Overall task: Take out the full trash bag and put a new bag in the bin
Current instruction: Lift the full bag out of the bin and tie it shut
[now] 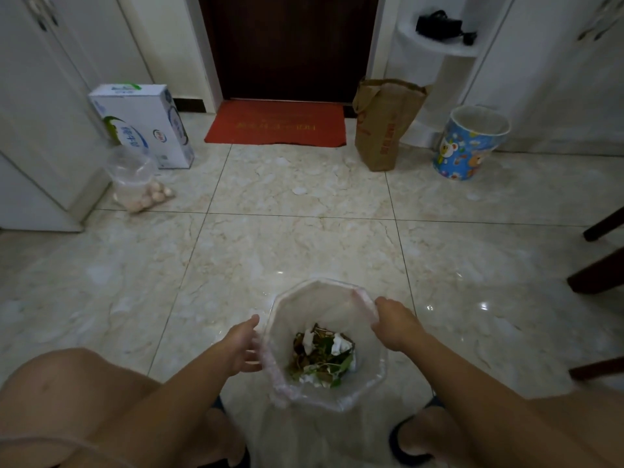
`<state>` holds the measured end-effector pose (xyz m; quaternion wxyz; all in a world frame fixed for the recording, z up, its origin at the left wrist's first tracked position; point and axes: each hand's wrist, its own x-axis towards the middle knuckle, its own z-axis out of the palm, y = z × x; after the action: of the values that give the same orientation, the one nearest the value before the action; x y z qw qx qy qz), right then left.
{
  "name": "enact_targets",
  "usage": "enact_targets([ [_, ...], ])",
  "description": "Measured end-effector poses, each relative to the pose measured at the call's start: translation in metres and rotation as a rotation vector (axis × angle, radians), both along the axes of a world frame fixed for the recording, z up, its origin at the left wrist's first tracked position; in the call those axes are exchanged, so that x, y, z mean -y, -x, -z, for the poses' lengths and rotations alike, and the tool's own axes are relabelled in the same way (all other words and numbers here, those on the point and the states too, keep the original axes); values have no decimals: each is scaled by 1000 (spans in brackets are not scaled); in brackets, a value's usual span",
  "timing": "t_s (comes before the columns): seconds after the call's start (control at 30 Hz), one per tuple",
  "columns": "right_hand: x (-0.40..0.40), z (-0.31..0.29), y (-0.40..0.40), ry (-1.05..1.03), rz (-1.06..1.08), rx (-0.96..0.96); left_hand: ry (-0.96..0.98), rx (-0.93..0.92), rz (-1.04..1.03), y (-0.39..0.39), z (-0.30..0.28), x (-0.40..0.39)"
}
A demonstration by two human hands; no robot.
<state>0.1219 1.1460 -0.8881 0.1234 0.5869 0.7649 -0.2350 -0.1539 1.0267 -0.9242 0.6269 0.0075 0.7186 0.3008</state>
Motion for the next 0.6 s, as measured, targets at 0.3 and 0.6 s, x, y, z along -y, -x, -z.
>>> enact_targets([
  [0.3, -1, 12, 0, -14, 64, -63, 0, -33, -24, 4, 16, -5],
  [0.6, 1, 14, 2, -27, 78, -89, 15, 22, -92, 15, 30, -10],
])
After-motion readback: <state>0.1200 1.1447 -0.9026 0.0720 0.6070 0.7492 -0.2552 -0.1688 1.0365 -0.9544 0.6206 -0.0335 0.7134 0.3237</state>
